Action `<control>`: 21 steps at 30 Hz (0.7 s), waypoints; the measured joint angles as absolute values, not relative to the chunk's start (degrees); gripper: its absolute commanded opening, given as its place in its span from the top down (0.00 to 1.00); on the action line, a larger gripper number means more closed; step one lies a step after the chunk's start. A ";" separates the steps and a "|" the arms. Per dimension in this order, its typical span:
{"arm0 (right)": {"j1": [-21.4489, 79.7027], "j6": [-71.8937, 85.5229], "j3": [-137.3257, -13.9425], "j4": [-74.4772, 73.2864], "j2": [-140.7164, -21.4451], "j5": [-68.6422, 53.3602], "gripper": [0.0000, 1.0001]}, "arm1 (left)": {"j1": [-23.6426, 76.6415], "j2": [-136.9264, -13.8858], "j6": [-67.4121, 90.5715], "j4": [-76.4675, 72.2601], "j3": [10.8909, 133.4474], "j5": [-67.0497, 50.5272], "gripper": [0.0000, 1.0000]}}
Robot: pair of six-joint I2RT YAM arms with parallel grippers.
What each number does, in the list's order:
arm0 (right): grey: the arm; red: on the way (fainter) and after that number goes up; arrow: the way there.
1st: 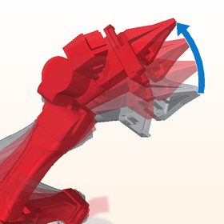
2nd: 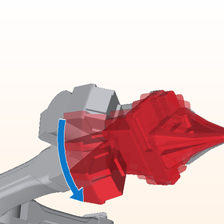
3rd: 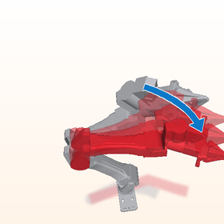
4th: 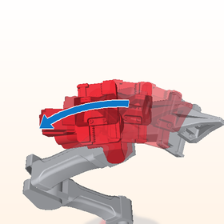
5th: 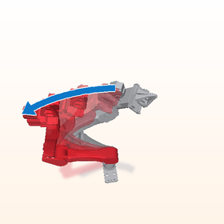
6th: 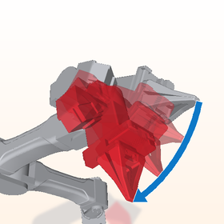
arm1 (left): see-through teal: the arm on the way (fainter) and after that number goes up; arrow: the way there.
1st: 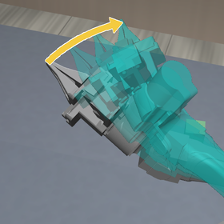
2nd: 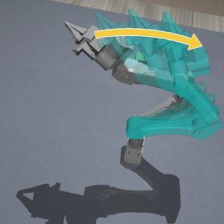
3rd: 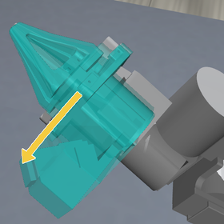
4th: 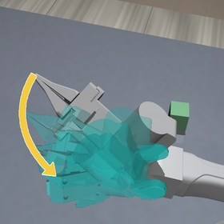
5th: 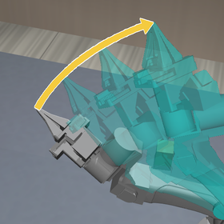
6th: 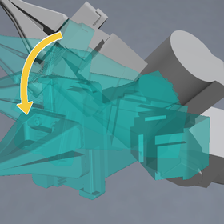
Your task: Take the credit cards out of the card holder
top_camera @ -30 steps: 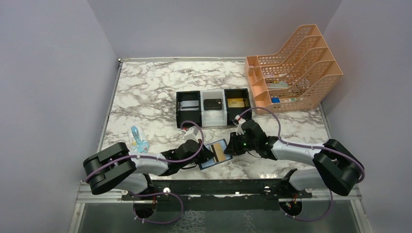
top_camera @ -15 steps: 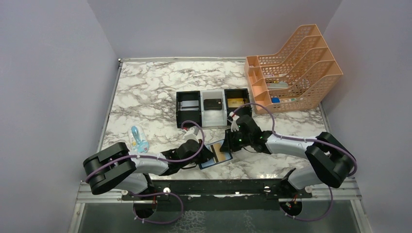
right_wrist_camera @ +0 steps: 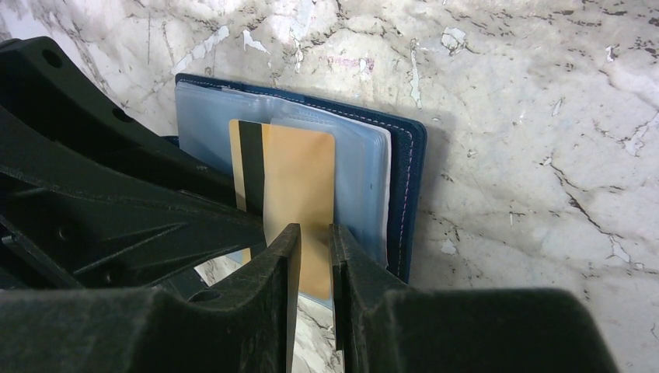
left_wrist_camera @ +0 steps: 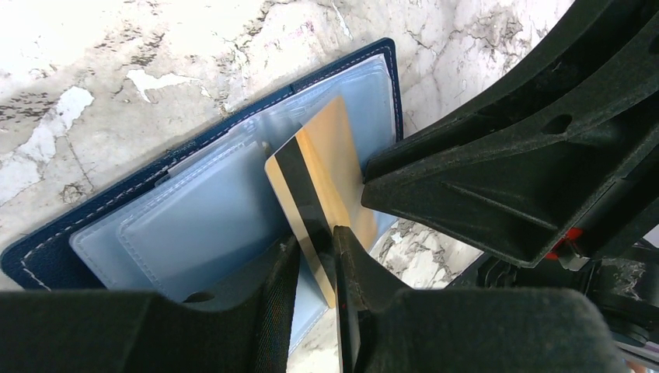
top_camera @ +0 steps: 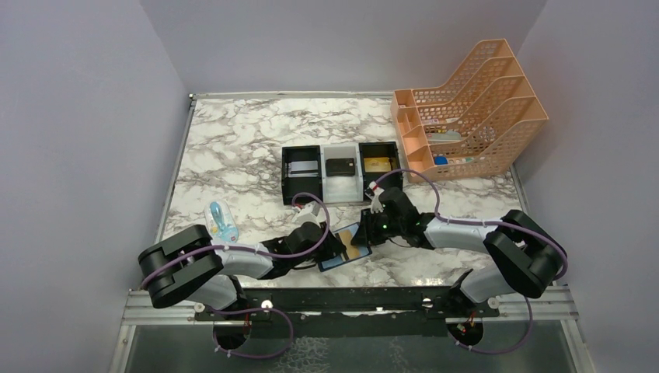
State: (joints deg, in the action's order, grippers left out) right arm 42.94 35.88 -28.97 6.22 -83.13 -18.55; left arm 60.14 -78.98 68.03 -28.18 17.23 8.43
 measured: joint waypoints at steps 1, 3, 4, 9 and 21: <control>42.94 36.03 -28.93 6.33 -83.13 -18.57 0.78 | 60.14 -79.00 68.40 -28.21 17.23 8.45 0.74; 42.94 36.23 -28.84 6.50 -83.13 -18.57 0.78 | 60.14 -79.00 68.90 -28.25 17.19 8.49 0.75; 42.94 36.25 -28.84 6.50 -83.13 -18.57 0.78 | 60.14 -79.00 69.12 -28.29 17.17 8.51 0.75; 42.94 36.34 -28.82 6.63 -83.13 -18.57 0.78 | 60.14 -80.23 70.41 -30.37 16.93 8.51 0.81; 42.96 36.12 -28.69 6.55 -82.70 -17.93 0.78 | 60.14 -76.18 73.01 -34.30 13.02 8.73 1.00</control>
State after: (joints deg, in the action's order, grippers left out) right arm 42.96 36.12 -28.69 6.55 -82.70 -17.93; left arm 60.14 -76.18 73.01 -34.30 13.02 8.73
